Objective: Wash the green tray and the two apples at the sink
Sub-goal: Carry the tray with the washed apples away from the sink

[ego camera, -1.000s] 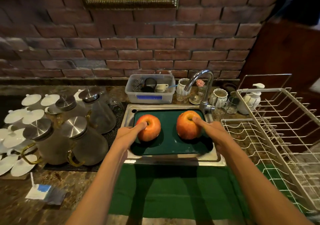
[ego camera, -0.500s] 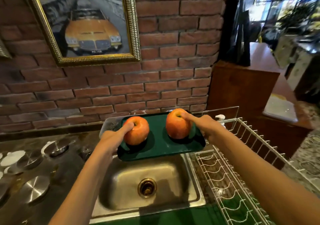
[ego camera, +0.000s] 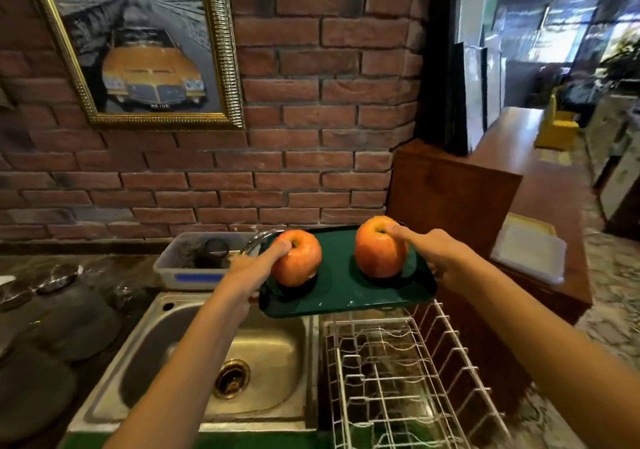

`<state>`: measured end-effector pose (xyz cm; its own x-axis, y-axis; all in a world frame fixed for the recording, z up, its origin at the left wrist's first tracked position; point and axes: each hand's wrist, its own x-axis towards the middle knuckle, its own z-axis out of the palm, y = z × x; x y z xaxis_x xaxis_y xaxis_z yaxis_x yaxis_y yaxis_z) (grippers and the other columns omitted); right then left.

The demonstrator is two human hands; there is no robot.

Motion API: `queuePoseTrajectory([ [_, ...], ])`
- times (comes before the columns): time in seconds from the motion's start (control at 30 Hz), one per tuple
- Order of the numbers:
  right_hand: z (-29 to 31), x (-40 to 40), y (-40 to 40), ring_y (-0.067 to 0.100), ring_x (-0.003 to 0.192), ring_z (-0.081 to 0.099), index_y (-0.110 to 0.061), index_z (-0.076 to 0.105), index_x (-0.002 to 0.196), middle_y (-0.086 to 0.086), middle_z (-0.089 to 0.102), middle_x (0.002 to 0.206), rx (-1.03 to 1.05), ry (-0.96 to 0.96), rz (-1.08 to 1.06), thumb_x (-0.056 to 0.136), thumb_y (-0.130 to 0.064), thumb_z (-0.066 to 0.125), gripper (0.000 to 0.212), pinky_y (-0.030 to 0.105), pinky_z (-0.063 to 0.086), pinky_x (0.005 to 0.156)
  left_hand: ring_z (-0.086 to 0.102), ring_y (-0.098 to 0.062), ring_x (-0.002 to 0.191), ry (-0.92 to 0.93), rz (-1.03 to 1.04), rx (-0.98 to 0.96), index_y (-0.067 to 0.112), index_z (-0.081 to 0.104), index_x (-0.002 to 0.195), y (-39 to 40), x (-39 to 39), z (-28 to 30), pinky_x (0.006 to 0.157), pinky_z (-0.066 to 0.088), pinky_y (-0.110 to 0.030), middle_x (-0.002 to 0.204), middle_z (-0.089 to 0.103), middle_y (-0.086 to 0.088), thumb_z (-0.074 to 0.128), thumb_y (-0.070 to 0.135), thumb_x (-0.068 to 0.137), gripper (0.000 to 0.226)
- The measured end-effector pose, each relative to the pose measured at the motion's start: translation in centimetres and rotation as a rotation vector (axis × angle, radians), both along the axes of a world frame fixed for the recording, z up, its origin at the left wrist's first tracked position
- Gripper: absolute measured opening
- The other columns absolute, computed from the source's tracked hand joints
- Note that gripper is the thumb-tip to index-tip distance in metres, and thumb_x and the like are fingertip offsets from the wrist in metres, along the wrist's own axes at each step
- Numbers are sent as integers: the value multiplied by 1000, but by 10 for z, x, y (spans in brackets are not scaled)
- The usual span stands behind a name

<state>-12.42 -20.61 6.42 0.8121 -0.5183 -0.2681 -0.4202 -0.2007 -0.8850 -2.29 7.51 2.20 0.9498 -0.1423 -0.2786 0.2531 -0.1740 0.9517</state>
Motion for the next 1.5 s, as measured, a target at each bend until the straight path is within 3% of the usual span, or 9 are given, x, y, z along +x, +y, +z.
queuePoseTrajectory([
  [0.17, -8, -23, -44, 36, 106, 58, 0, 45, 139, 21, 54, 131, -1, 20, -7, 66, -71, 72, 104, 35, 47, 60, 55, -32, 122, -7, -42, -13, 21, 45, 147, -46, -30, -4, 106, 46, -50, 139, 56, -9, 78, 60, 69, 94],
  [0.3, -23, -31, -64, 37, 106, 58, 0, 44, 140, 21, 54, 132, 15, 38, -24, 68, -68, 74, 103, 38, 49, 64, 52, -34, 125, -15, -34, 1, 23, 36, 152, -65, -37, -13, 106, 44, -48, 143, 53, -10, 74, 56, 78, 90],
  [0.47, -41, -32, -77, 38, 109, 59, 0, 47, 137, 22, 55, 130, 43, 83, -11, 69, -69, 73, 100, 43, 53, 77, 55, -26, 104, 10, 5, 39, 16, 49, 142, -79, -39, -20, 64, 40, -29, 125, 59, -9, 75, 55, 78, 80],
  [0.57, -49, -32, -80, 38, 111, 58, -1, 49, 136, 22, 55, 131, 51, 97, 1, 69, -70, 72, 99, 44, 53, 79, 53, -28, 107, 65, 5, 68, 8, 55, 136, -83, -33, -29, 72, 42, -32, 130, 59, -11, 75, 57, 76, 80],
  [0.7, -58, -31, -82, 36, 104, 60, -1, 51, 133, 21, 56, 128, 72, 97, -2, 67, -72, 72, 99, 35, 50, 61, 53, -31, 114, 84, -12, 75, 6, 54, 137, -85, -30, -39, 80, 43, -37, 135, 57, -15, 75, 60, 74, 86],
  [0.93, -74, -28, -84, 37, 109, 56, 0, 48, 135, 21, 54, 131, 110, 83, -21, 62, -74, 70, 107, 41, 51, 72, 53, -31, 115, 102, -2, 86, 6, 49, 141, -86, -26, -49, 84, 45, -38, 138, 55, -15, 75, 64, 72, 93],
  [1.1, -79, -25, -81, 38, 114, 57, -1, 46, 137, 22, 53, 133, 96, 78, 6, 70, -75, 67, 102, 49, 53, 93, 53, -35, 120, 119, -8, 111, 7, 48, 142, -83, -22, -51, 93, 48, -44, 139, 53, -16, 73, 70, 69, 100],
  [1.27, -80, -26, -81, 38, 111, 58, -1, 48, 135, 21, 55, 130, 104, 59, 22, 70, -75, 67, 101, 50, 53, 95, 52, -32, 111, 118, 6, 125, 8, 48, 142, -82, -25, -51, 83, 48, -43, 138, 53, -14, 73, 76, 63, 108],
  [1.5, -78, -28, -78, 39, 115, 57, -1, 49, 134, 22, 55, 132, 106, 57, 15, 68, -78, 65, 103, 51, 52, 97, 54, -33, 112, 102, 2, 160, 8, 50, 140, -80, -24, -53, 88, 52, -46, 134, 55, -13, 71, 81, 61, 110],
])
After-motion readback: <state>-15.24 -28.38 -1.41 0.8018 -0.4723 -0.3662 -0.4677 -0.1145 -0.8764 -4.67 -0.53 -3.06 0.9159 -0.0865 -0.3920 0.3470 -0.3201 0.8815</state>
